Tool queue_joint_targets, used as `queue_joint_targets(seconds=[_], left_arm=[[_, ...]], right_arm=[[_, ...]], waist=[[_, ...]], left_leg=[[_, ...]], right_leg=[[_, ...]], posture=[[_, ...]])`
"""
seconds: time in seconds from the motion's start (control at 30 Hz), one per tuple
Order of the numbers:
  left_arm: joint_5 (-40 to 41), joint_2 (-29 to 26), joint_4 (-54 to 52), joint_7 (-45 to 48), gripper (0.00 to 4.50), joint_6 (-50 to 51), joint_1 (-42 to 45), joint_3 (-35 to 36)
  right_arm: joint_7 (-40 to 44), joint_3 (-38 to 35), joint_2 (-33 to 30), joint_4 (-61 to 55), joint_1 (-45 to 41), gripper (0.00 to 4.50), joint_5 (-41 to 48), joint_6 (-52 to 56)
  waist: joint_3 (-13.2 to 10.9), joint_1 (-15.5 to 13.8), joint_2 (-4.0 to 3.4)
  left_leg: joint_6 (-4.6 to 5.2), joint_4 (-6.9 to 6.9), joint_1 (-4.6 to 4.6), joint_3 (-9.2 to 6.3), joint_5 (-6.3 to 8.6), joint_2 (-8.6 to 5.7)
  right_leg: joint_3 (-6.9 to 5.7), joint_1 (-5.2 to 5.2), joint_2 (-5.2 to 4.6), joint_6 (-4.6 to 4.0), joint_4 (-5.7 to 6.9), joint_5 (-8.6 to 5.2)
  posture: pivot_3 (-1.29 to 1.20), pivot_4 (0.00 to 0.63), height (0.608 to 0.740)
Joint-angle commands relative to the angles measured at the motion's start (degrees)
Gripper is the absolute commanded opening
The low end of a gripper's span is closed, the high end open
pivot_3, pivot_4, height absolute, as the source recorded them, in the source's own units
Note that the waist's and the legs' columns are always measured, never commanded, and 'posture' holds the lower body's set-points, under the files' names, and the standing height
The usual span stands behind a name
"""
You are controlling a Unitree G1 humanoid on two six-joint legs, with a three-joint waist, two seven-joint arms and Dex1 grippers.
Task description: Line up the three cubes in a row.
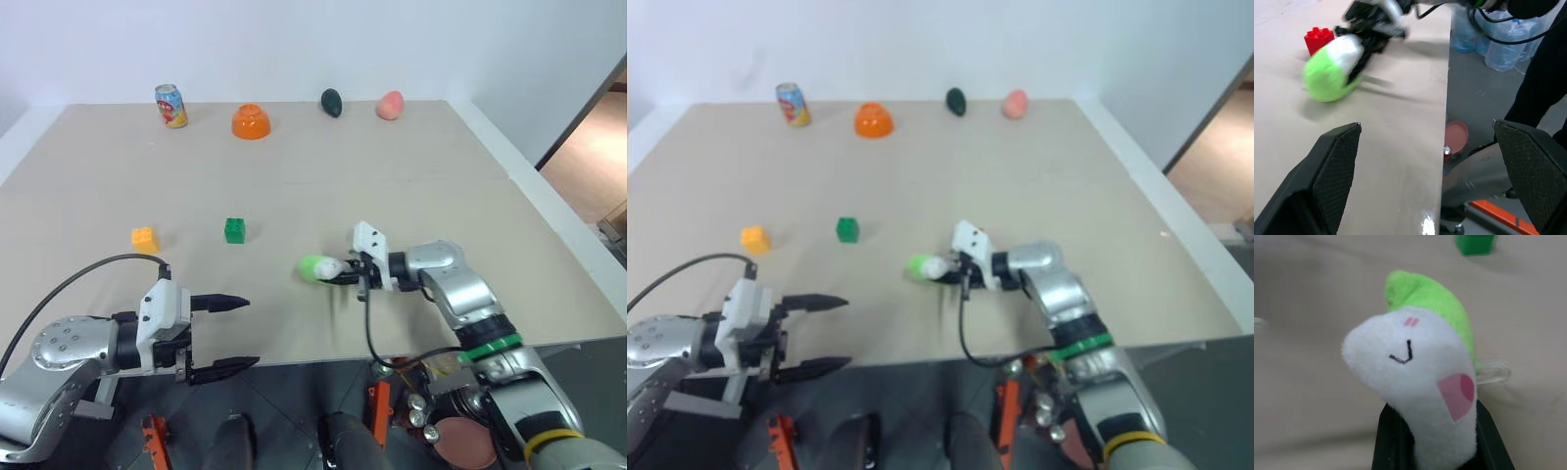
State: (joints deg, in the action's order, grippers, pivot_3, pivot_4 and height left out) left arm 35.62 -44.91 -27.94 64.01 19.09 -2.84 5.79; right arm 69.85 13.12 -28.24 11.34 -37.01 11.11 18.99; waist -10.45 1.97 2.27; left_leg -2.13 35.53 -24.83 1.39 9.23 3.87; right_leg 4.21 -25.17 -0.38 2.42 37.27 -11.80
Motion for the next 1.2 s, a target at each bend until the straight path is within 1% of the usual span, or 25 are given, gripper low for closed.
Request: queue_joint_targets(seconds=[0.03,0.13,0.2,0.23,0.3,0.37,0.4,0.47,0.53,0.63,0.8,0.83,0.97,1.03,1.2], left_arm=[[-0.61,1.68,2.82,1.34,4.48,-0.79,4.49,-3.22],[-1.73,2.83,5.99,2.69,4.48,-1.58,7.69,-5.50],[-2.32,3.75,7.71,3.42,4.48,-1.99,9.59,-6.77],[-2.56,4.33,8.44,3.69,4.48,-2.18,10.53,-7.30],[-2.70,5.36,9.56,4.26,4.48,-2.41,12.22,-8.34],[-3.09,6.34,10.60,4.81,4.48,-2.67,13.56,-9.14],[-3.31,6.66,11.06,5.01,4.48,-2.73,14.05,-9.41],[-3.72,7.02,11.77,5.54,4.48,-2.94,14.76,-10.06],[-4.14,7.33,12.51,5.91,4.48,-3.14,15.37,-10.50],[-4.34,7.76,13.01,6.31,4.48,-2.99,16.05,-10.68],[-3.93,7.88,12.45,6.17,4.48,-2.28,15.87,-10.31],[-3.88,7.88,12.16,6.05,4.48,-2.21,15.59,-10.25],[-3.68,7.82,11.11,5.49,4.48,-1.80,14.16,-10.09],[-3.25,7.79,10.73,5.33,4.48,-1.33,13.84,-9.91],[-2.45,7.66,10.58,5.02,4.48,-0.34,14.22,-9.54]], right_arm=[[1.73,-9.85,-5.41,-17.28,1.24,0.02,13.30,11.09],[-2.53,-18.12,-8.73,-21.92,0.79,0.02,19.41,16.78],[-6.45,-22.97,-10.50,-21.34,0.01,0.02,20.55,18.17],[-9.00,-24.69,-11.48,-19.79,-0.16,0.02,19.15,17.38],[-17.24,-26.98,-13.62,-12.95,-0.17,0.02,12.10,13.20],[-27.23,-26.82,-15.29,-3.66,0.06,0.02,3.97,8.53],[-29.91,-26.48,-15.58,-0.49,-0.18,0.02,2.03,7.20],[-36.07,-25.83,-15.22,6.71,0.10,0.89,-2.12,2.99],[-40.51,-24.26,-14.43,12.52,0.75,1.54,-5.82,-1.27],[-43.47,-22.28,-12.50,17.03,1.49,2.63,-8.76,-5.85],[-44.54,-21.20,-10.10,19.33,1.34,4.32,-9.66,-9.86],[-45.23,-21.08,-10.00,19.86,1.09,4.47,-10.09,-10.58],[-48.10,-21.96,-9.44,23.21,-1.05,4.47,-9.87,-11.16],[-48.09,-21.82,-9.44,24.26,-1.99,4.47,-9.55,-11.13],[-48.74,-24.30,-8.43,22.94,-4.42,4.47,-6.39,-12.24]], waist=[[-0.10,-0.12,-0.17],[-0.10,-0.08,-0.17],[-0.10,-0.06,-0.17],[-0.10,-0.06,-0.16],[-0.09,-0.07,-0.15],[-0.06,-0.03,-0.11],[-0.06,0.04,-0.10],[-0.06,0.19,-0.12],[-0.06,0.54,-0.12],[-0.06,0.89,-0.13],[-0.07,1.42,-0.29],[-0.07,1.41,-0.29],[-0.07,1.42,-0.29],[-0.07,1.44,-0.29],[-0.07,1.51,-0.29]], left_leg=[[0.00,0.03,-0.09,0.01,0.00,0.00],[0.00,0.03,-0.11,-0.02,0.00,0.01],[0.00,0.03,-0.04,-0.03,0.00,0.01],[0.00,0.04,-0.03,-0.02,0.00,0.00],[0.00,0.07,-0.04,-0.02,0.00,0.00],[0.00,0.23,-0.10,-0.01,0.00,-0.01],[0.00,0.29,-0.11,0.00,0.00,-0.02],[0.01,0.31,-0.15,0.07,0.00,-0.06],[0.02,0.29,-0.17,0.08,-0.01,-0.07],[0.03,0.19,-0.16,0.06,-0.01,-0.07],[0.07,0.11,-0.08,0.07,-0.01,-0.06],[0.08,0.11,-0.07,0.07,-0.01,-0.07],[0.12,0.20,-0.10,0.11,-0.04,-0.09],[0.13,0.24,-0.10,0.12,-0.05,-0.10],[0.19,0.22,-0.07,0.11,-0.08,-0.10]], right_leg=[[0.01,-0.06,-0.01,0.00,0.00,0.00],[0.00,-0.10,0.03,0.02,0.01,0.02],[0.00,-0.06,0.05,0.00,0.01,0.02],[0.00,-0.06,0.05,0.00,0.01,0.03],[0.01,-0.04,0.04,-0.02,0.01,0.04],[0.01,-0.02,0.03,0.00,0.00,0.05],[0.03,-0.02,0.00,0.01,0.00,0.06],[0.11,-0.05,-0.03,0.05,0.00,0.08],[0.16,-0.06,-0.01,0.11,0.00,0.11],[0.20,-0.08,0.06,0.16,0.00,0.12],[0.34,-0.09,0.15,0.22,0.01,0.17],[0.35,-0.08,0.15,0.23,0.01,0.17],[0.40,-0.04,0.12,0.27,0.00,0.20],[0.43,-0.04,0.12,0.29,0.00,0.21],[0.43,-0.04,0.13,0.28,0.00,0.26]], posture=[[0.00,0.150,0.738],[0.00,0.150,0.738],[0.00,0.150,0.738],[0.00,0.150,0.738],[0.00,0.150,0.738],[0.00,0.150,0.738],[0.00,0.150,0.738],[0.00,0.150,0.738],[0.00,0.150,0.738],[0.00,0.150,0.738],[0.00,0.150,0.738],[0.00,0.150,0.738],[0.00,0.150,0.738],[0.00,0.150,0.738],[0.00,0.150,0.738]])
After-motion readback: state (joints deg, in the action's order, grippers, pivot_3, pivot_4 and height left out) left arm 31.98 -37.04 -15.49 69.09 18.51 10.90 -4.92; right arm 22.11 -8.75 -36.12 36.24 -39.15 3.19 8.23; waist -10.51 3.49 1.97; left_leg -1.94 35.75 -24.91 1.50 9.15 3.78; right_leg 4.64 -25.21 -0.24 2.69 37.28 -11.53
